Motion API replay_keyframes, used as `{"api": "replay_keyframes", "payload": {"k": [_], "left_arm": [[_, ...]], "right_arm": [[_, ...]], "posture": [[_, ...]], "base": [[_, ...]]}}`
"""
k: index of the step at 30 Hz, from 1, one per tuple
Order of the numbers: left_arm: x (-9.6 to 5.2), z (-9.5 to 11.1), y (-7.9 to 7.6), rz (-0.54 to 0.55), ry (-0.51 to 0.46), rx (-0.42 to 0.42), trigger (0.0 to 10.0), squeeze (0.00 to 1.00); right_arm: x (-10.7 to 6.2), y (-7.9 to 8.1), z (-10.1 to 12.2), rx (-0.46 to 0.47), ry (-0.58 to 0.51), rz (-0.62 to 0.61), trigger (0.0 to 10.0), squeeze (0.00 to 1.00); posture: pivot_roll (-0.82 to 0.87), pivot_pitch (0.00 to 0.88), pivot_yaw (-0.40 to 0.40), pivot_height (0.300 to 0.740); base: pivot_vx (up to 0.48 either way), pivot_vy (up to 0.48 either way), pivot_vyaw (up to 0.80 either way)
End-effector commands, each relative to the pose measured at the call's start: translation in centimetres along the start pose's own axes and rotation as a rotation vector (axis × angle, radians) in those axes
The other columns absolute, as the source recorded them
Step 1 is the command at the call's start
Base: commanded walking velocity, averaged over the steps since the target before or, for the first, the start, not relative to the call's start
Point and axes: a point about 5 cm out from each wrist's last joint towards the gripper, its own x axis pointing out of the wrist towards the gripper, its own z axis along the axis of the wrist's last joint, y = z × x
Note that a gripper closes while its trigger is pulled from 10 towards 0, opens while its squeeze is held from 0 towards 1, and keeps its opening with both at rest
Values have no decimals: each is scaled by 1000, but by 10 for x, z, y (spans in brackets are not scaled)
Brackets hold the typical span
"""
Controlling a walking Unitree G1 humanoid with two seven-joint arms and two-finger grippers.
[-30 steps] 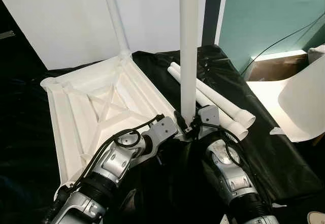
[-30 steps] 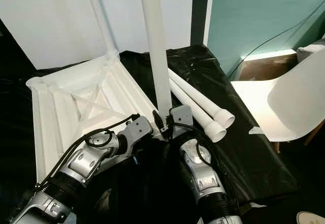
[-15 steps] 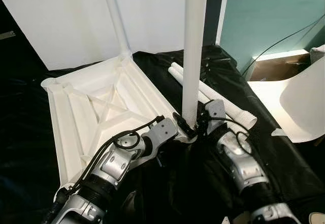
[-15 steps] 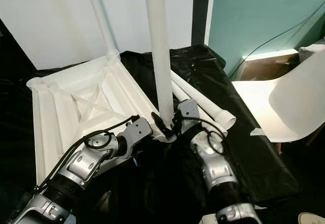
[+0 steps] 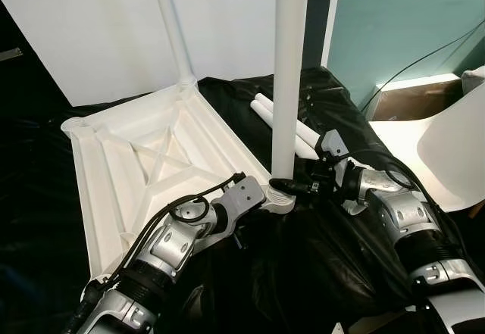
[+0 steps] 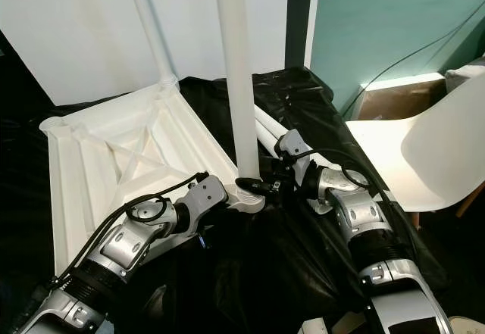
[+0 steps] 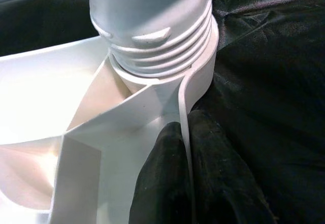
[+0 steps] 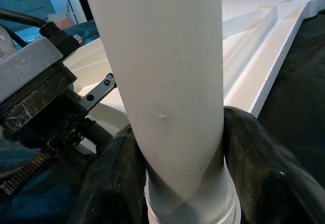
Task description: Building children table
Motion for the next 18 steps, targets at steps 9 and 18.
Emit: {"api": "replay_keyframes", "payload": {"k": [9,18], "left_arm": [[8,-29,-21,-106,82,-92,10000,0],[9,-29,-21,-101,75,-101,10000,0]], "right_arm": [[4,15,-20,133,-83,-181,0,0],[-3,36,-61,42,49,-836,0,0]], "posture": [[55,0,34,740],[53,0,47,740]], "base": [[0,0,0],[0,0,0]]}}
